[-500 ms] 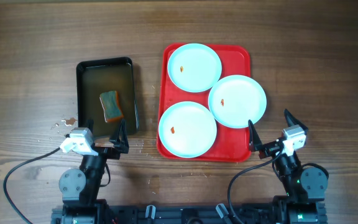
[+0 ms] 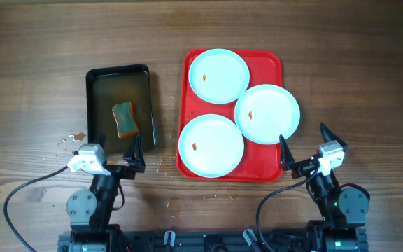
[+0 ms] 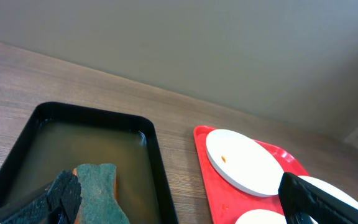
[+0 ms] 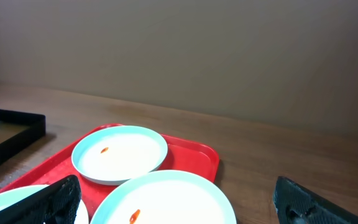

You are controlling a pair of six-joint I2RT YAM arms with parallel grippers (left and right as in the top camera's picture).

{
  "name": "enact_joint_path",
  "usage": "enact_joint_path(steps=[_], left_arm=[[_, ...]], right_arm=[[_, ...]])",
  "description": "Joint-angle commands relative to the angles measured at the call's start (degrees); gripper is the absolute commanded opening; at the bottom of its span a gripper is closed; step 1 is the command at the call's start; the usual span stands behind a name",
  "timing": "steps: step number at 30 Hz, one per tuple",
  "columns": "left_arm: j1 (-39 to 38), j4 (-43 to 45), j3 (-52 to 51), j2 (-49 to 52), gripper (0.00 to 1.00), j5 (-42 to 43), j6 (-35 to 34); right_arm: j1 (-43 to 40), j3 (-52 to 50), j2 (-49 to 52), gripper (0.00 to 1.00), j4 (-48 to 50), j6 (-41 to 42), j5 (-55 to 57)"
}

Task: Clean dirty plates on tray and stack at the side
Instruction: 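Move left gripper to the sponge and right gripper to the right plate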

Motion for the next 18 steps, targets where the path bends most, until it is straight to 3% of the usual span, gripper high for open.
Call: enact_joint_path(steps=[1,16,18], left_arm=[[-0.26,-0.42,-0.13,-0.26,1.0,0.48,0.28],[-0.26,0.17,-0.13,-0.26,1.0,0.35,0.24],[-0.26,-0.31,-0.13,-0.09,1.0,2.49,-1.16]], right_arm=[[-0.22,-0.07,0.17,1.0,0.09,0.46,0.17],[-0.22,-0.07,0.17,1.0,0.13,0.63,-0.09],[-0.22,-0.07,0.17,1.0,0.15,6.05,-2.16]])
